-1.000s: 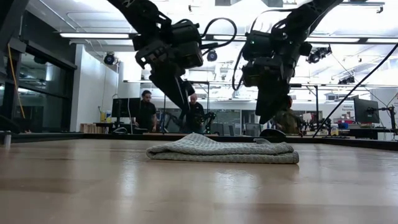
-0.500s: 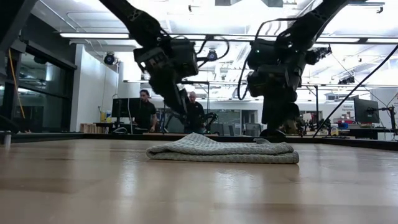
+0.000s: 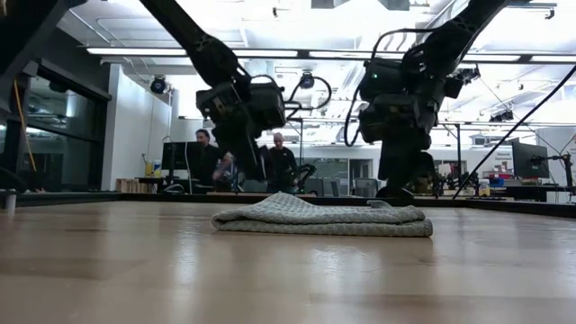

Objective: Fold microfiber towels
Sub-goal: Fold the gray towel on the table

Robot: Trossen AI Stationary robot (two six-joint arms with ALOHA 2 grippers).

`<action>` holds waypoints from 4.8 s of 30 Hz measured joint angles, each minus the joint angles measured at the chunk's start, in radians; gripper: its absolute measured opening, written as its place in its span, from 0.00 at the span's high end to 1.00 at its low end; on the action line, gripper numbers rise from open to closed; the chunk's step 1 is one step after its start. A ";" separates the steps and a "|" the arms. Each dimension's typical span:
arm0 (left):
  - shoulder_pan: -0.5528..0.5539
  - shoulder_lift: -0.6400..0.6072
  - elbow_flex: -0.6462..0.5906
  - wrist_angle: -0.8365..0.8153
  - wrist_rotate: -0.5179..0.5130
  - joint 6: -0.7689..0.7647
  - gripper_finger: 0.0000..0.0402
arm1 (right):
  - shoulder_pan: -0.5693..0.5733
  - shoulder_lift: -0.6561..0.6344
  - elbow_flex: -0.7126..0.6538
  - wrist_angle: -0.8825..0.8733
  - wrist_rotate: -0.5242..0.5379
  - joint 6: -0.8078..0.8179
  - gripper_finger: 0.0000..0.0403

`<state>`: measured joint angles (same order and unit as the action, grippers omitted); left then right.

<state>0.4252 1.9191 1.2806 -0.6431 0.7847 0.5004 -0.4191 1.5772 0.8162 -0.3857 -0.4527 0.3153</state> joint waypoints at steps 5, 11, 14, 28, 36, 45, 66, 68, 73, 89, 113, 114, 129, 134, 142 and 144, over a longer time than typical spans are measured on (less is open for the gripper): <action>0.002 0.018 0.000 -0.001 0.000 0.009 0.61 | 0.000 0.000 0.000 0.003 -0.002 0.003 0.50; 0.001 0.017 0.000 -0.001 0.046 0.044 0.61 | 0.000 0.000 0.000 0.004 -0.003 0.003 0.50; 0.001 0.017 0.000 0.005 0.040 0.046 0.61 | 0.000 0.000 0.000 0.006 -0.002 0.003 0.50; 0.007 0.060 0.002 0.036 -0.011 -0.033 0.61 | 0.002 0.001 -0.131 0.197 -0.054 0.105 0.50; 0.007 0.078 0.001 0.041 0.018 -0.069 0.61 | 0.034 0.001 -0.138 0.232 -0.048 0.111 0.50; 0.008 0.075 0.003 0.077 -0.010 -0.051 0.61 | 0.034 0.120 -0.134 0.349 -0.124 0.126 0.50; 0.072 0.107 0.115 -0.009 -0.142 -0.086 0.61 | 0.011 0.122 -0.138 0.361 -0.148 0.118 0.50; 0.071 0.124 0.114 -0.011 -0.146 -0.086 0.61 | 0.012 0.122 -0.138 0.361 -0.148 0.118 0.50; 0.072 0.142 0.114 -0.001 -0.148 -0.085 0.61 | 0.014 0.121 -0.137 0.352 -0.149 0.122 0.50; 0.072 0.142 0.114 0.034 -0.118 -0.060 0.61 | 0.026 0.120 -0.137 0.342 -0.144 0.128 0.50; 0.072 0.146 0.113 0.053 -0.062 -0.228 0.61 | 0.027 0.121 -0.138 0.352 -0.178 0.129 0.50; 0.072 0.151 0.113 0.048 -0.062 -0.231 0.61 | 0.027 0.121 -0.138 0.353 -0.178 0.129 0.50; 0.068 0.211 0.142 0.007 0.012 -0.307 0.61 | 0.027 0.121 -0.138 0.360 -0.186 0.129 0.50; 0.035 0.214 0.160 0.021 0.009 -0.297 0.61 | 0.027 0.121 -0.138 0.360 -0.186 0.129 0.50; 0.012 0.214 0.160 0.019 -0.013 -0.271 0.61 | 0.027 0.121 -0.138 0.360 -0.187 0.131 0.50; 0.013 0.214 0.160 0.019 -0.014 -0.270 0.61 | 0.027 0.121 -0.138 0.360 -0.193 0.145 0.50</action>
<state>0.4377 2.1326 1.4410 -0.6239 0.7711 0.2304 -0.3923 1.6981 0.6777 -0.0254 -0.6457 0.4605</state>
